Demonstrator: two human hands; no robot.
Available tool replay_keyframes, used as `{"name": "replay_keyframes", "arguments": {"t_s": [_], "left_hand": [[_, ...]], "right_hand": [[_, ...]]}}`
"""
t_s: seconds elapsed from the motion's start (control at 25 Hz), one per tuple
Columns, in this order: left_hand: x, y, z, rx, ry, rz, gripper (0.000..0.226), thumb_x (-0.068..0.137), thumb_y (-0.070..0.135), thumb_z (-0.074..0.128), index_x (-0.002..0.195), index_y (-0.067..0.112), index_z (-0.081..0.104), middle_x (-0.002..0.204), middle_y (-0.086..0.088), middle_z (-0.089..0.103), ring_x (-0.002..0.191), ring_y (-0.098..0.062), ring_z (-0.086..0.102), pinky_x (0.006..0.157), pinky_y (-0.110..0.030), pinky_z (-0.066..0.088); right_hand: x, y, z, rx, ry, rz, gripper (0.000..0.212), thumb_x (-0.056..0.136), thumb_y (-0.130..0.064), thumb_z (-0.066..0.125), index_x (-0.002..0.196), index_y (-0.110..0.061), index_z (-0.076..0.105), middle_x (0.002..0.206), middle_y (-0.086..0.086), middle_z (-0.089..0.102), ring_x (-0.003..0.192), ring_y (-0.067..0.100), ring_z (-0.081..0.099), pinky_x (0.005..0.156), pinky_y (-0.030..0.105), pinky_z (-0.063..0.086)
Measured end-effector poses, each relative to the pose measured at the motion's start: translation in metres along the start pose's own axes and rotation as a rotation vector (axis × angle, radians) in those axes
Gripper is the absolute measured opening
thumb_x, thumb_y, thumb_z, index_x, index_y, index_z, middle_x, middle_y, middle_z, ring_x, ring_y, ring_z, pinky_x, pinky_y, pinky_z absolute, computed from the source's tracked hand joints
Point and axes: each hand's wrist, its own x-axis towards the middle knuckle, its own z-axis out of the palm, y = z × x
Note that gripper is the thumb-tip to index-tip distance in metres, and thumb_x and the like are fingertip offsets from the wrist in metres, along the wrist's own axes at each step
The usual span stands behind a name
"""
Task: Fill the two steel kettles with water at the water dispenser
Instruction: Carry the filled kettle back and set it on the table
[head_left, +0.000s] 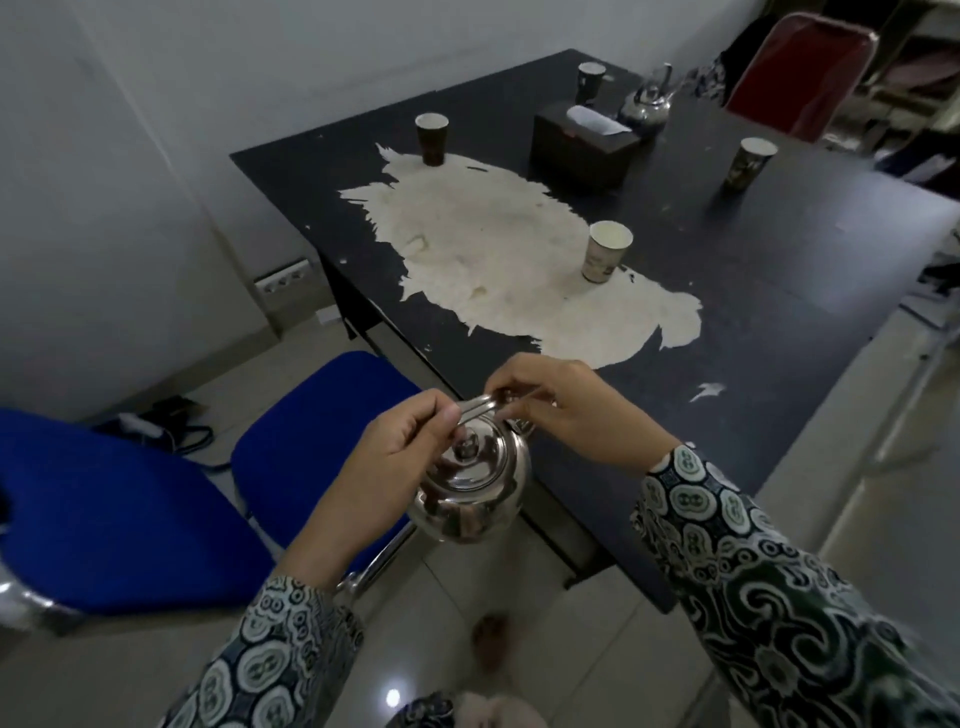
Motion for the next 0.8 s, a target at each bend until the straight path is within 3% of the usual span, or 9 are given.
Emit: {"name": "replay_keyframes", "arguments": {"t_s": [0.12, 0.24, 0.36, 0.44, 0.56, 0.64, 0.72, 0.8], "left_hand": [[0.022, 0.013, 0.03, -0.02, 0.058, -0.035, 0.027, 0.087, 0.041, 0.042, 0.072, 0.025, 0.059, 0.065, 0.008, 0.06, 0.059, 0.0, 0.054, 0.059, -0.013, 0.044], [0.04, 0.025, 0.059, -0.03, 0.127, -0.074, 0.028, 0.088, 0.039, 0.042, 0.074, 0.021, 0.059, 0.071, -0.015, 0.058, 0.067, -0.028, 0.055, 0.066, -0.038, 0.047], [0.055, 0.039, 0.089, -0.052, 0.248, -0.087, 0.028, 0.091, 0.034, 0.042, 0.076, 0.016, 0.059, 0.072, -0.021, 0.054, 0.069, -0.031, 0.054, 0.067, -0.041, 0.046], [0.065, 0.046, 0.111, -0.067, 0.345, -0.09, 0.026, 0.093, 0.029, 0.043, 0.076, 0.018, 0.06, 0.075, -0.022, 0.056, 0.074, -0.036, 0.056, 0.069, -0.045, 0.048], [0.085, 0.058, 0.156, -0.085, 0.537, -0.113, 0.025, 0.093, 0.025, 0.045, 0.076, 0.017, 0.062, 0.076, -0.016, 0.061, 0.078, -0.034, 0.059, 0.072, -0.043, 0.051], [0.1, 0.064, 0.182, -0.093, 0.635, -0.123, 0.025, 0.093, 0.024, 0.047, 0.077, 0.013, 0.062, 0.07, -0.01, 0.061, 0.072, -0.025, 0.059, 0.07, -0.036, 0.05], [0.113, 0.067, 0.203, -0.117, 0.694, -0.126, 0.025, 0.093, 0.021, 0.048, 0.077, 0.009, 0.063, 0.066, -0.006, 0.058, 0.065, -0.016, 0.056, 0.066, -0.029, 0.047], [0.124, 0.069, 0.22, -0.136, 0.72, -0.133, 0.024, 0.093, 0.019, 0.048, 0.078, 0.011, 0.064, 0.068, -0.005, 0.061, 0.065, -0.011, 0.058, 0.063, -0.023, 0.048]], "right_hand": [[0.0, 0.026, -0.026, -0.001, 0.015, -0.02, 0.014, 0.086, -0.008, 0.058, 0.097, -0.015, 0.063, 0.088, -0.013, 0.06, 0.085, 0.004, 0.058, 0.077, 0.024, 0.05], [0.0, 0.048, -0.048, 0.084, 0.058, -0.032, 0.018, 0.084, -0.006, 0.059, 0.098, -0.017, 0.064, 0.092, -0.011, 0.064, 0.089, 0.003, 0.06, 0.078, 0.022, 0.051], [0.0, 0.067, -0.068, 0.154, 0.22, 0.007, 0.022, 0.078, -0.014, 0.069, 0.094, -0.024, 0.059, 0.091, -0.014, 0.061, 0.086, 0.004, 0.061, 0.071, 0.025, 0.054], [-0.001, 0.078, -0.083, 0.154, 0.338, 0.096, 0.022, 0.07, -0.028, 0.074, 0.082, -0.023, 0.056, 0.079, -0.009, 0.06, 0.074, 0.01, 0.059, 0.064, 0.03, 0.054], [-0.007, 0.094, -0.107, 0.138, 0.217, 0.138, 0.014, 0.079, -0.032, 0.064, 0.072, -0.021, 0.062, 0.066, -0.007, 0.062, 0.063, 0.009, 0.057, 0.063, 0.034, 0.05], [-0.014, 0.098, -0.121, 0.258, 0.058, 0.119, 0.017, 0.089, -0.023, 0.056, 0.078, -0.015, 0.067, 0.071, -0.003, 0.065, 0.068, 0.011, 0.06, 0.069, 0.032, 0.05], [-0.019, 0.1, -0.135, 0.398, -0.069, 0.128, 0.022, 0.092, -0.022, 0.051, 0.087, -0.007, 0.066, 0.075, 0.005, 0.065, 0.076, 0.022, 0.062, 0.079, 0.04, 0.051], [-0.024, 0.105, -0.149, 0.524, -0.129, 0.161, 0.024, 0.092, -0.02, 0.051, 0.092, 0.0, 0.064, 0.073, 0.01, 0.061, 0.071, 0.024, 0.057, 0.079, 0.044, 0.051]]}}
